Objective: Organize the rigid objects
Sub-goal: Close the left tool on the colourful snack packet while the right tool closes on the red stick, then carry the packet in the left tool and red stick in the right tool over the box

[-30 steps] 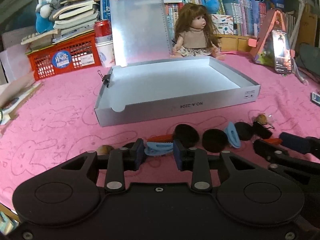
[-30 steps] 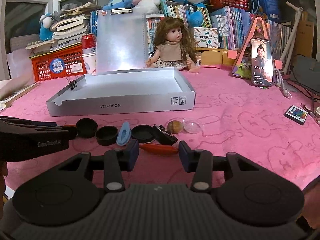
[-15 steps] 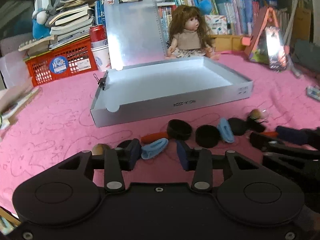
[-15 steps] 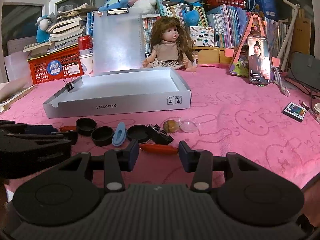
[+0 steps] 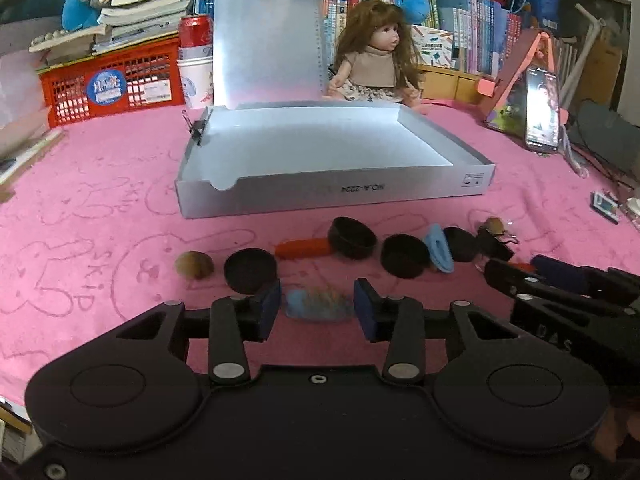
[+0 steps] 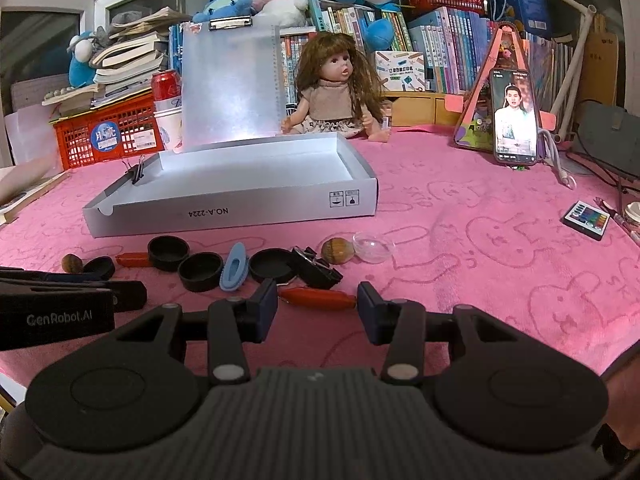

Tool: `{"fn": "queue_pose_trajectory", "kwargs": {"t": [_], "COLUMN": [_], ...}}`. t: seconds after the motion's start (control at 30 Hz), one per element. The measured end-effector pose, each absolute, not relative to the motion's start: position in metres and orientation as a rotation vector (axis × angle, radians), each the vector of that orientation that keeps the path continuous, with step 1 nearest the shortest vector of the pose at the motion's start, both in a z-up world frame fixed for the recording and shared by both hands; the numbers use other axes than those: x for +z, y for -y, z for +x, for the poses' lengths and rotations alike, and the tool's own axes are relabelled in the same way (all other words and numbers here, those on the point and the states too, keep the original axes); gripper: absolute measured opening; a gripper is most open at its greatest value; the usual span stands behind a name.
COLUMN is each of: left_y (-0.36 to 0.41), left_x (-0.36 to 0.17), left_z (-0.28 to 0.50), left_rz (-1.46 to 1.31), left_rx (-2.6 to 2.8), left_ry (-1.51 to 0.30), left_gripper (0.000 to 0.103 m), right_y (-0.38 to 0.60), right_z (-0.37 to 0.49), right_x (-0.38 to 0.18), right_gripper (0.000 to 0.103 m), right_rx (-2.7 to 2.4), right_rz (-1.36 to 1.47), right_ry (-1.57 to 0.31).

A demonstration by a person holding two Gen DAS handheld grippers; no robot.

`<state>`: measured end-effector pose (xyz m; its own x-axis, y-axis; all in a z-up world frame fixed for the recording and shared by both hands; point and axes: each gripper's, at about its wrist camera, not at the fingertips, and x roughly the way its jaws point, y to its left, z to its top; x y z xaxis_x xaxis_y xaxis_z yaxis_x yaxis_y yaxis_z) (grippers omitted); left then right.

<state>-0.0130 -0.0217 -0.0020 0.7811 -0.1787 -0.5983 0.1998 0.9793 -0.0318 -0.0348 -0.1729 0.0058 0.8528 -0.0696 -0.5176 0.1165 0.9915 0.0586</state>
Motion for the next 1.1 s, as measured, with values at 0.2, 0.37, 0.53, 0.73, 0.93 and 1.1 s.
{"fn": "queue_pose_trajectory", "kwargs": {"t": [0.2,0.37,0.53,0.73,0.93,1.1], "left_y": [0.022,0.030,0.031,0.030,0.027,0.025], "left_x": [-0.003,-0.006,-0.008,-0.006,0.010,0.024], "left_z": [-0.016,-0.025,-0.025,-0.026,-0.028,-0.021], "left_rz": [0.054,0.093,0.077,0.057,0.057,0.045], "left_rx": [-0.209,-0.196,-0.147,-0.131,-0.136,-0.130], "left_ry": [-0.631,-0.611,-0.600,-0.591,-0.551,-0.533], "left_gripper": [0.040,0.040,0.041,0.036,0.035,0.035], "right_y": [0.172,0.172,0.171,0.171,0.171,0.171], "right_z": [-0.035,-0.035,-0.036,-0.037,-0.040,-0.036], "right_x": [0.006,0.006,0.006,0.007,0.015,0.025], "right_gripper": [0.050,0.050,0.050,0.050,0.049,0.049], "right_rx": [-0.095,-0.089,-0.088,-0.088,-0.081,-0.066], "right_rz": [0.092,0.088,0.085,0.077,0.064,0.056], "right_ry": [-0.539,-0.533,-0.531,-0.522,-0.487,-0.463]}}
